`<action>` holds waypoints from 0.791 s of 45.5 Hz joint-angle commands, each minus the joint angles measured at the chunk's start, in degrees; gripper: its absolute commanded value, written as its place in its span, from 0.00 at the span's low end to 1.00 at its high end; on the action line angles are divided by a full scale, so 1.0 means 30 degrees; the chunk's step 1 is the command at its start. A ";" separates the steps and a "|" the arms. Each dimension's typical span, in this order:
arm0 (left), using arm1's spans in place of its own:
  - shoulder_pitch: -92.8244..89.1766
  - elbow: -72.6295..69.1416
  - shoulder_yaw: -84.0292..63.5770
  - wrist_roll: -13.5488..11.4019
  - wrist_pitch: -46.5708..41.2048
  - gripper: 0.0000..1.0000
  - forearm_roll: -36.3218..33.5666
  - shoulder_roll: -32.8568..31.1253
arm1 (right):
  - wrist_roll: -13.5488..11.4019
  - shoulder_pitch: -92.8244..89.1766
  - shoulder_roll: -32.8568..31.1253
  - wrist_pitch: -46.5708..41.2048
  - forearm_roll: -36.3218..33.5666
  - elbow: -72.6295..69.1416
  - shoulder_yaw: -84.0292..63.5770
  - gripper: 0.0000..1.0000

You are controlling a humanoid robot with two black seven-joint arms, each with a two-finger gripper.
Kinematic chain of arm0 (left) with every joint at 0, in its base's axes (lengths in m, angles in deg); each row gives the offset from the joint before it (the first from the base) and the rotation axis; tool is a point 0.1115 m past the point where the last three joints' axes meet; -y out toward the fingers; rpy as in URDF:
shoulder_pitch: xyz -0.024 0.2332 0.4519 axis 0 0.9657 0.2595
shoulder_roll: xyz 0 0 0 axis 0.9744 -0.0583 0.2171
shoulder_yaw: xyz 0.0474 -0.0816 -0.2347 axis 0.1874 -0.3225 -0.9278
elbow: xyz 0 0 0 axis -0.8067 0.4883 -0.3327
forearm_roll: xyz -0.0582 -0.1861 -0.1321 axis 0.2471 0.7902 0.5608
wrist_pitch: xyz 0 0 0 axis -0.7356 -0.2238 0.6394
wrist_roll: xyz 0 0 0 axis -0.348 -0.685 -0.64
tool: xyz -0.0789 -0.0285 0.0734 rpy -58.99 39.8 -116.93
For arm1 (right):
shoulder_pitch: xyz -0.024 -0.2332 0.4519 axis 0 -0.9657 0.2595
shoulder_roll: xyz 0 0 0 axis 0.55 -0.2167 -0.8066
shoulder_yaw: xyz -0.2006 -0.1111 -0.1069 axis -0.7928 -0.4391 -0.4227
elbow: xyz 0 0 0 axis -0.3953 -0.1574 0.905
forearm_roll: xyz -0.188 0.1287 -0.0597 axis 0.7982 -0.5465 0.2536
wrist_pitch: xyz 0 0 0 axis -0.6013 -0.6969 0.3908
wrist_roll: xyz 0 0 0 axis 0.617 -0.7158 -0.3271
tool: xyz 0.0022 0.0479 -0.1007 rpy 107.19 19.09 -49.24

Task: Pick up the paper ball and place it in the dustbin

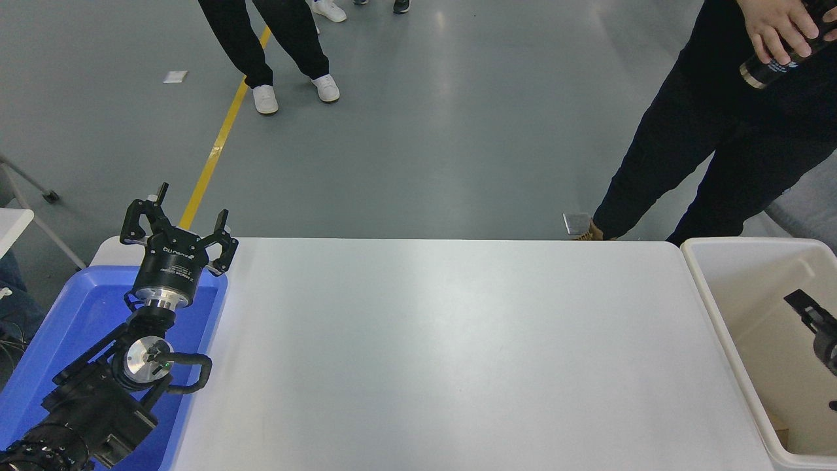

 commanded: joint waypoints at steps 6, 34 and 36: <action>0.0000 0.0021 0.0007 0.0001 0.0007 0.98 0.0004 0.0001 | -0.0019 1.0582 -0.0595 -0.0828 0.0170 -0.6735 -0.8087 1.00; 0.0000 -0.0008 0.0007 0.0001 0.0007 0.98 0.0004 0.0001 | -0.0049 2.0429 0.3624 -1.0435 0.1166 -1.2333 -0.9791 1.00; 0.0000 -0.0008 0.0007 0.0001 0.0007 0.98 0.0004 0.0001 | -0.0049 2.1045 0.3975 -1.0962 0.1166 -1.3036 -0.9820 1.00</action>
